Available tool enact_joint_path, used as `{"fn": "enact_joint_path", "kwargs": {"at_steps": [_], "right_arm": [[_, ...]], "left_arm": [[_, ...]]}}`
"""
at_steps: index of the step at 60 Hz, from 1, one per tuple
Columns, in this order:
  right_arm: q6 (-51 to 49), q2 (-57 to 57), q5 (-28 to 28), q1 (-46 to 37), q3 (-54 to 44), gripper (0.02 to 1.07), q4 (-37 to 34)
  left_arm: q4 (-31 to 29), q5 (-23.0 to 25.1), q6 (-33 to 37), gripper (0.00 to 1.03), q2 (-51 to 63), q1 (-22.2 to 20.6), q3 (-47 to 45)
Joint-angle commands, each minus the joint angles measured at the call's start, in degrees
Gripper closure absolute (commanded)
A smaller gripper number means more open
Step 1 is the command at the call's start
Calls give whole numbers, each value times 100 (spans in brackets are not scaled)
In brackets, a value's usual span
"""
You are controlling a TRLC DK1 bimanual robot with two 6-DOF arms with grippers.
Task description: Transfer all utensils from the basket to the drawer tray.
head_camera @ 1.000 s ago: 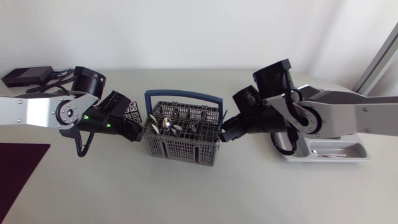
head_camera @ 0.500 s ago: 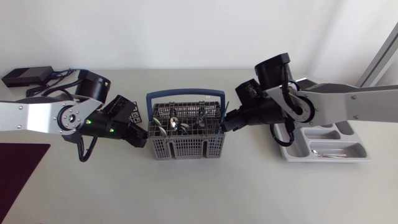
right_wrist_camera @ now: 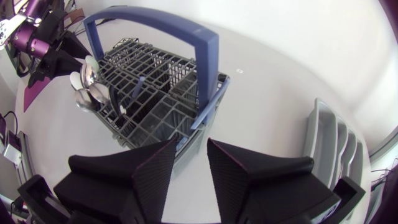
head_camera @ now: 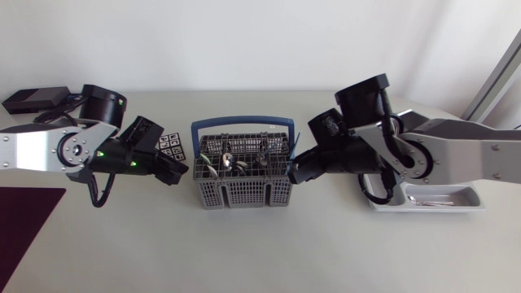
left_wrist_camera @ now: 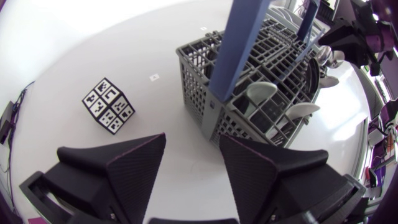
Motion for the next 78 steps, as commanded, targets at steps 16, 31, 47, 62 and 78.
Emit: {"fn": "enact_joint_path", "kwargs": {"at_steps": [16, 31, 47, 62, 78], "right_arm": [[111, 317, 81, -403, -198, 66, 24], [199, 475, 72, -122, -154, 66, 33], [243, 449, 72, 10, -206, 66, 42], [243, 352, 169, 27, -285, 66, 94], [172, -184, 388, -254, -444, 31, -248]], "left_arm": [[49, 47, 196, 36, -449, 179, -301], [31, 47, 196, 36, -669, 143, -362], [-4, 47, 204, 36, -801, 126, -406], [-268, 47, 178, 35, -1082, -15, -292], [-593, -50, 152, 35, -1363, -472, -169]]}}
